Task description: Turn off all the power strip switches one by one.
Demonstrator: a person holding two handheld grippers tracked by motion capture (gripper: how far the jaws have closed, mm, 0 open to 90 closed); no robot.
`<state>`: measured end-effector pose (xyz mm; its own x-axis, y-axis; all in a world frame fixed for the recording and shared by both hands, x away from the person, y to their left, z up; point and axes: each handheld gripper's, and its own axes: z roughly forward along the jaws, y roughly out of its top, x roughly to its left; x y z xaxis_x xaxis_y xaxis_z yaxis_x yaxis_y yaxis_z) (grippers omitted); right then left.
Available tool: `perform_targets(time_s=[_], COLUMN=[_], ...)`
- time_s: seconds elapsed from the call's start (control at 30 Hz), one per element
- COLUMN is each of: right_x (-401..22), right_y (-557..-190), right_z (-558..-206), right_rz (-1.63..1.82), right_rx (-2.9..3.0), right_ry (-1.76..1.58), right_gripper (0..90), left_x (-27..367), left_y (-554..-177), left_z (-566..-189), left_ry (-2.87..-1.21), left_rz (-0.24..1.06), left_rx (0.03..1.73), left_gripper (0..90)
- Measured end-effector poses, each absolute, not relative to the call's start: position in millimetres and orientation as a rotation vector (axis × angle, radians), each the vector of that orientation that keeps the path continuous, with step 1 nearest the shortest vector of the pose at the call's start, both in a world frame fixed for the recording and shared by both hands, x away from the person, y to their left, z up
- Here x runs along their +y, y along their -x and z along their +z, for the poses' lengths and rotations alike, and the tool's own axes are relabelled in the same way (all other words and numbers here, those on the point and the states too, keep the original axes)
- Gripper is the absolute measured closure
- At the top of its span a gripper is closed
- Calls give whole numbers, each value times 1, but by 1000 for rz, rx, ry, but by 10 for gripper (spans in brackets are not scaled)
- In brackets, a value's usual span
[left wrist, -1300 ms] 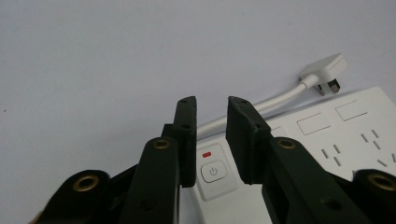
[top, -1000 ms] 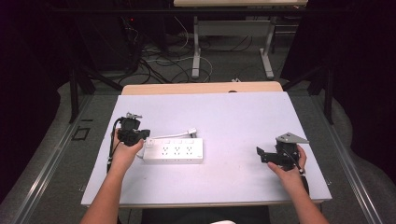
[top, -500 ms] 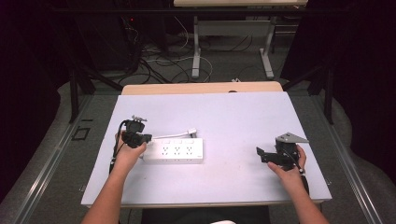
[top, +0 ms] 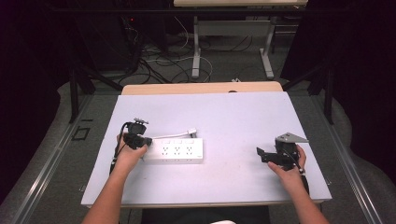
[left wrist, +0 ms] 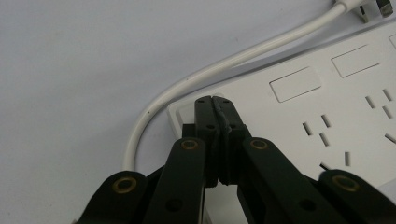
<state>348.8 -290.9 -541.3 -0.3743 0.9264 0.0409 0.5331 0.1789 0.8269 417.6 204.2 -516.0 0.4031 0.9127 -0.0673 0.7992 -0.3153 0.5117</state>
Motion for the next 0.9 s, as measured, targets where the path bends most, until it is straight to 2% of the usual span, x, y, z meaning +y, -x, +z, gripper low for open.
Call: perform_targets(time_s=[0.53, 0.9], right_x=[-291, -293], right_y=[-349, -349], right_z=[-542, -541], right_rz=[1088, 1094], right_rx=[1964, 1971], right_ry=[-1380, -1386], right_gripper=[144, 145], left_x=[201, 206], left_y=[-417, -415], left_z=[-517, -517], left_ry=[-2212, -2154], left_rz=[352, 350], left_rx=[1457, 1463], left_gripper=[900, 899])
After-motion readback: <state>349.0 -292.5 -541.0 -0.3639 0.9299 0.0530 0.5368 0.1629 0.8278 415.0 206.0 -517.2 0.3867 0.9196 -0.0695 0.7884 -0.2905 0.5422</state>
